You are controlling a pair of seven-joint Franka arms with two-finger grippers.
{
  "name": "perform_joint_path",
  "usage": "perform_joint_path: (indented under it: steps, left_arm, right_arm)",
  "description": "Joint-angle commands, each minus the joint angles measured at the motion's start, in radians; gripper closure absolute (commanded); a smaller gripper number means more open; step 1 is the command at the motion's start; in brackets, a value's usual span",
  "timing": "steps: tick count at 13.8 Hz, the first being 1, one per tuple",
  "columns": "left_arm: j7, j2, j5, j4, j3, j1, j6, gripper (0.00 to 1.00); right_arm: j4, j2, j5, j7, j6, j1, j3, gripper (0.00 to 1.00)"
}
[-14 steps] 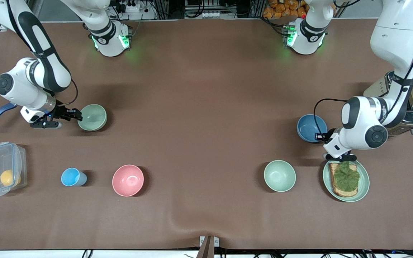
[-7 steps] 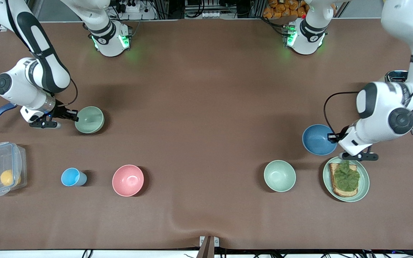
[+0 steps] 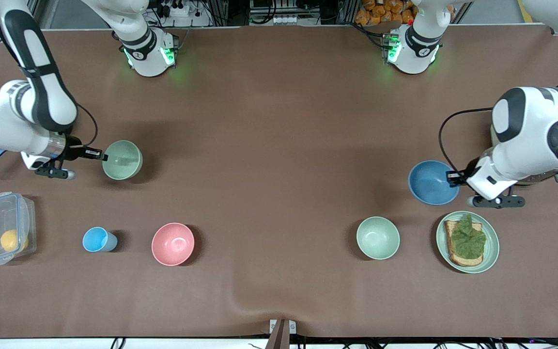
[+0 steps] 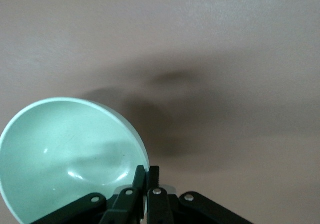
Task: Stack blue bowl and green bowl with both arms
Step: 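Slide the green bowl toward the table center with the right gripper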
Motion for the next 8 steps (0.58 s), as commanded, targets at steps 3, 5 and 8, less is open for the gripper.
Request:
perform_joint_path:
  steps: [3,5,8]
  left_arm:
    - [-0.231,-0.018,-0.016,0.057,-0.132,-0.001,-0.066,1.00]
    - [-0.284,-0.014,-0.017,0.072,-0.165,-0.001,-0.068,1.00]
    - [-0.302,-0.007,-0.017,0.075,-0.175,-0.003,-0.068,1.00]
  right_arm:
    - [0.010,-0.069,0.085,0.268,-0.041,0.127,0.009,1.00]
    - [0.018,-0.083,0.090,0.444,-0.030,0.226,0.011,1.00]
    - [0.065,-0.080,0.091,0.654,-0.028,0.352,0.009,1.00]
